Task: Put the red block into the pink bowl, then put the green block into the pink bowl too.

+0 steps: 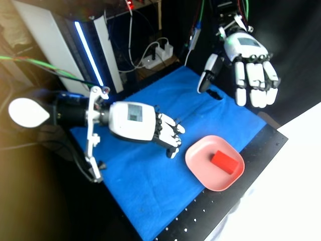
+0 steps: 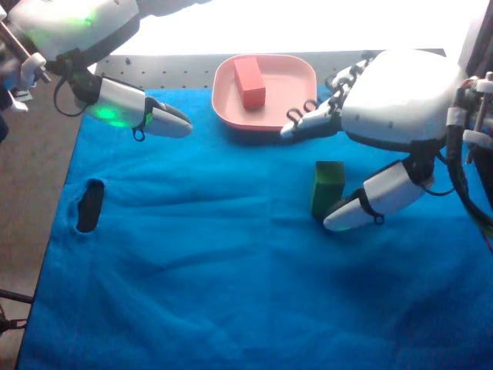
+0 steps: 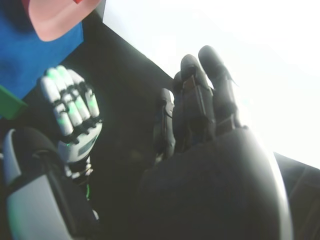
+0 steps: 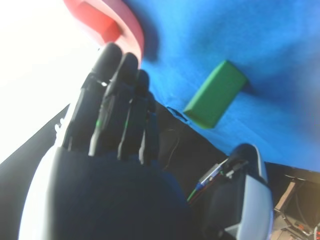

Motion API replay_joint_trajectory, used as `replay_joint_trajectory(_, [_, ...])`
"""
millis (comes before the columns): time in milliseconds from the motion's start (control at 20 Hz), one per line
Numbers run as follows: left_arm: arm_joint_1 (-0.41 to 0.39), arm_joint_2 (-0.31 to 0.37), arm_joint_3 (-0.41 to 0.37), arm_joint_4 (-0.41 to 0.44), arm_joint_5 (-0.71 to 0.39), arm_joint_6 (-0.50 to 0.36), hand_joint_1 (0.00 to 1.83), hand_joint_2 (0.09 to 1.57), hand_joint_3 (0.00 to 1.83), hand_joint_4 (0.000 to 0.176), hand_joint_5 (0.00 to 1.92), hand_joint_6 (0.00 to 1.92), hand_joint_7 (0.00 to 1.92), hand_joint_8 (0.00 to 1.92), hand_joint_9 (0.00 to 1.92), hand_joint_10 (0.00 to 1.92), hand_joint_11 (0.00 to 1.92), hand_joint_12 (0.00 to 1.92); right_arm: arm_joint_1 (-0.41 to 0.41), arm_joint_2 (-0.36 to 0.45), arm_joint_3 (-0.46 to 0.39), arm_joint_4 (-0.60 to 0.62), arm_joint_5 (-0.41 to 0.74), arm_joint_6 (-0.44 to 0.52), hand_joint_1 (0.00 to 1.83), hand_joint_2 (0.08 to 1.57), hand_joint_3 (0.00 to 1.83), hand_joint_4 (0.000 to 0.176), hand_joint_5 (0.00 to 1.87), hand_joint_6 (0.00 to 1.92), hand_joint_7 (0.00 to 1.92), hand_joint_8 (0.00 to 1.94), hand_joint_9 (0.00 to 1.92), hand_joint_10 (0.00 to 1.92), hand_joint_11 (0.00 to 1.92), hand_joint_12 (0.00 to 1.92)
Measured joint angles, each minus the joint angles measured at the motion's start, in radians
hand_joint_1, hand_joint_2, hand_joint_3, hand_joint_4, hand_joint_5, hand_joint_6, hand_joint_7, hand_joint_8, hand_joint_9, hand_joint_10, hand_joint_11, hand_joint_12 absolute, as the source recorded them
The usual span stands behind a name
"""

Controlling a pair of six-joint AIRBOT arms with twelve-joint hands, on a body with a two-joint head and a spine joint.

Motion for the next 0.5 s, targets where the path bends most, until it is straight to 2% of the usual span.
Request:
replay_joint_trajectory(50, [0.0, 0.0, 0.0, 0.0, -0.001, 0.0, 0.75, 0.74, 0.0, 0.059, 0.25, 0.0, 0.26, 0.0, 0.34, 0.01, 0.0, 0.79, -0.006, -0.004, 0.002, 0.002, 0.001, 0.0, 0.49, 0.87, 0.0, 0.0, 0.67, 0.02, 0.89, 0.02, 1.02, 0.09, 0.67, 1.18])
replay_joint_trajectory(150, [0.006, 0.0, 0.0, 0.0, -0.006, 0.0, 0.76, 0.74, 0.0, 0.053, 0.25, 0.0, 0.26, 0.0, 0.35, 0.01, 0.0, 0.81, -0.011, -0.01, 0.01, 0.005, -0.002, 0.0, 0.5, 0.89, 0.0, 0.0, 0.68, 0.01, 0.91, 0.02, 1.03, 0.09, 0.67, 1.2])
replay_joint_trajectory(200, [0.006, 0.0, -0.004, -0.001, -0.002, 0.001, 0.75, 0.73, 0.0, 0.063, 0.25, 0.0, 0.25, 0.0, 0.34, 0.0, 0.0, 0.79, -0.013, -0.01, 0.013, 0.011, -0.002, 0.0, 0.56, 0.9, 0.0, 0.0, 0.73, 0.02, 1.0, 0.04, 1.09, 0.14, 0.69, 1.32])
replay_joint_trajectory(300, [0.008, 0.0, -0.004, 0.0, -0.003, 0.001, 0.73, 0.72, 0.0, 0.055, 0.25, 0.0, 0.26, 0.0, 0.36, 0.01, 0.0, 0.82, -0.013, -0.016, 0.018, 0.017, -0.001, 0.0, 0.66, 0.9, 0.0, 0.0, 0.82, 0.0, 1.13, 0.02, 1.07, 0.42, 0.72, 1.4])
replay_joint_trajectory(350, [0.009, 0.0, -0.004, 0.0, -0.003, 0.001, 0.71, 0.72, 0.0, 0.04, 0.25, 0.0, 0.26, 0.0, 0.36, 0.01, 0.01, 0.82, -0.013, -0.02, 0.019, 0.017, -0.002, 0.0, 0.71, 0.92, 0.0, 0.0, 0.86, 0.0, 1.19, 0.02, 1.05, 0.61, 0.75, 1.47])
replay_joint_trajectory(400, [0.01, 0.0, -0.004, 0.0, -0.003, 0.001, 0.72, 0.72, 0.0, 0.049, 0.25, 0.0, 0.26, 0.0, 0.35, 0.0, 0.0, 0.81, -0.013, -0.023, 0.019, 0.017, -0.002, 0.0, 0.75, 0.92, 0.0, 0.0, 0.9, 0.0, 1.25, 0.04, 1.06, 0.77, 0.82, 1.48])
replay_joint_trajectory(450, [0.011, 0.0, -0.004, 0.0, 0.0, 0.0, 0.71, 0.72, 0.0, 0.059, 0.25, 0.0, 0.26, 0.0, 0.36, 0.0, 0.0, 0.8, -0.013, -0.024, 0.019, 0.017, -0.001, 0.0, 0.77, 0.94, 0.0, 0.0, 0.92, 0.0, 1.28, 0.04, 1.04, 0.85, 0.84, 1.48])
replay_joint_trajectory(500, [0.011, 0.0, -0.004, 0.0, 0.001, 0.001, 0.71, 0.72, 0.0, 0.06, 0.25, 0.0, 0.26, 0.0, 0.36, 0.0, 0.01, 0.8, -0.013, -0.026, 0.019, 0.017, 0.001, 0.0, 0.77, 0.94, 0.0, 0.0, 0.92, 0.0, 1.28, 0.04, 1.04, 0.86, 0.84, 1.48])
